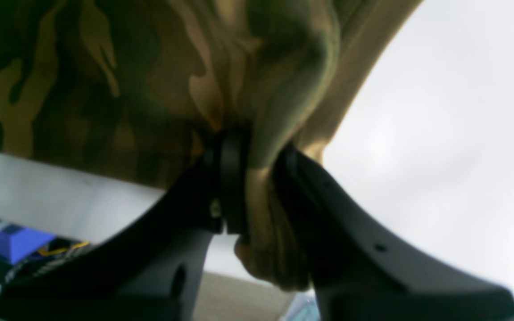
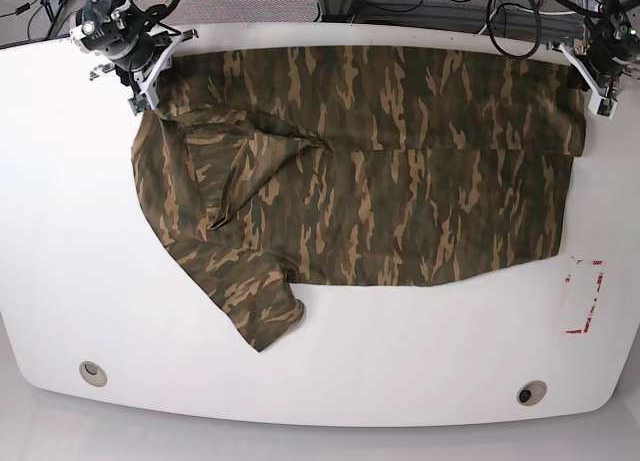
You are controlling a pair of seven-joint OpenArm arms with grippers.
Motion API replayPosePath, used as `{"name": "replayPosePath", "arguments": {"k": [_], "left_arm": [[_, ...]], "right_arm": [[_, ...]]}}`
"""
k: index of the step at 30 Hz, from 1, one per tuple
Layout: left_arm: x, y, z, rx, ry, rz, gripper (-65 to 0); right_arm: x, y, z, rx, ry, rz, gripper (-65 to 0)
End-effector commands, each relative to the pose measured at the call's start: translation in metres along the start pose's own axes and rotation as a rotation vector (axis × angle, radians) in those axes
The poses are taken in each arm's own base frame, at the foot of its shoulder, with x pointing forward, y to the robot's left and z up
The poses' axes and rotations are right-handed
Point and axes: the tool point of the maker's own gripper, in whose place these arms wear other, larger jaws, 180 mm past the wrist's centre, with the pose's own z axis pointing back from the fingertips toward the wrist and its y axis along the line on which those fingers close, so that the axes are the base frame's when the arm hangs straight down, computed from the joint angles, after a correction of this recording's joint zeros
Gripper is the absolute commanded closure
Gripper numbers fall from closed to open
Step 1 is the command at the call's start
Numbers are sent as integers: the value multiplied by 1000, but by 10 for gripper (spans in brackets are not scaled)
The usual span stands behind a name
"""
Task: Fold the T-shirt properly
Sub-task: 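Drag the held shirt edge with both grippers toward the robot, then move both grippers to the shirt's hem corners and grasp them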
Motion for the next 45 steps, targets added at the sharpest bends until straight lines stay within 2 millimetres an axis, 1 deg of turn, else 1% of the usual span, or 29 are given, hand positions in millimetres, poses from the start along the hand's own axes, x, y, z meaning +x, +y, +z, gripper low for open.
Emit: {"name": "replayPosePath", "arguments": {"k": [1,4,6,9,11,12,13,14,16,17,18,19,21,23,24,29,30,31,35,38,40,41,42,43,45], "left_arm": [[-12,3,6,25,58,-25,-69],[-15,1,6,21,61,-22,-79],[-15,1,6,21,63,-22,-107],[-16,1,7,22,68,-23,-190],[-18,2,7,25,81,-21,-240],[-20,3,8,28,90,-19,-281],[-20,3,8,28,92,-19,-299],[-19,3,8,28,91,-20,-321],[-16,4,9,32,84,-25,-342],[-11,5,10,37,71,-34,-346],[-5,6,11,42,58,-40,-346],[6,7,12,52,32,-49,-346],[22,8,17,68,-6,-71,-346],[34,8,21,81,-28,-88,-346],[36,8,23,86,-27,-94,-346],[66,13,34,131,-66,-131,-346],[74,14,36,139,-81,-134,-346],[76,14,36,142,-88,-135,-346],[100,18,38,158,-147,-133,-346],[125,24,40,177,-208,-124,-346],[137,25,41,183,-236,-118,-346],[147,25,42,184,-264,-110,-346],[150,25,42,186,-270,-108,-346],[158,26,43,188,-293,-103,-346],[169,27,45,193,-316,-99,-346]], "right_arm": [[-20,-9,6,-43,90,23,-90],[-22,-9,8,-44,93,26,-94],[-24,-8,8,-41,98,25,-95],[-26,-7,9,-41,102,27,-101],[-23,-8,11,-46,94,33,-132],[-19,-9,13,-52,84,40,-176],[-17,-9,14,-56,78,41,-209],[-15,-9,15,-60,71,46,-260],[-9,-9,18,-67,57,52,-342],[-6,-11,20,-75,48,55,-396],[-3,-13,22,-82,39,56,-426],[0,-15,24,-93,28,56,-469],[7,-18,27,-107,10,59,-522],[18,-22,28,-121,-18,60,-549],[20,-24,28,-126,-25,58,-550],[41,-38,31,-162,-77,48,-544],[50,-41,31,-171,-96,49,-544],[53,-43,31,-174,-103,49,-544],[83,-52,32,-199,-171,50,-544],[105,-58,28,-202,-219,34,-544],[120,-66,27,-211,-249,29,-544],[131,-72,27,-224,-263,32,-544],[134,-74,27,-226,-265,33,-544],[142,-79,25,-237,-274,28,-544],[152,-85,22,-248,-280,20,-544]]}}
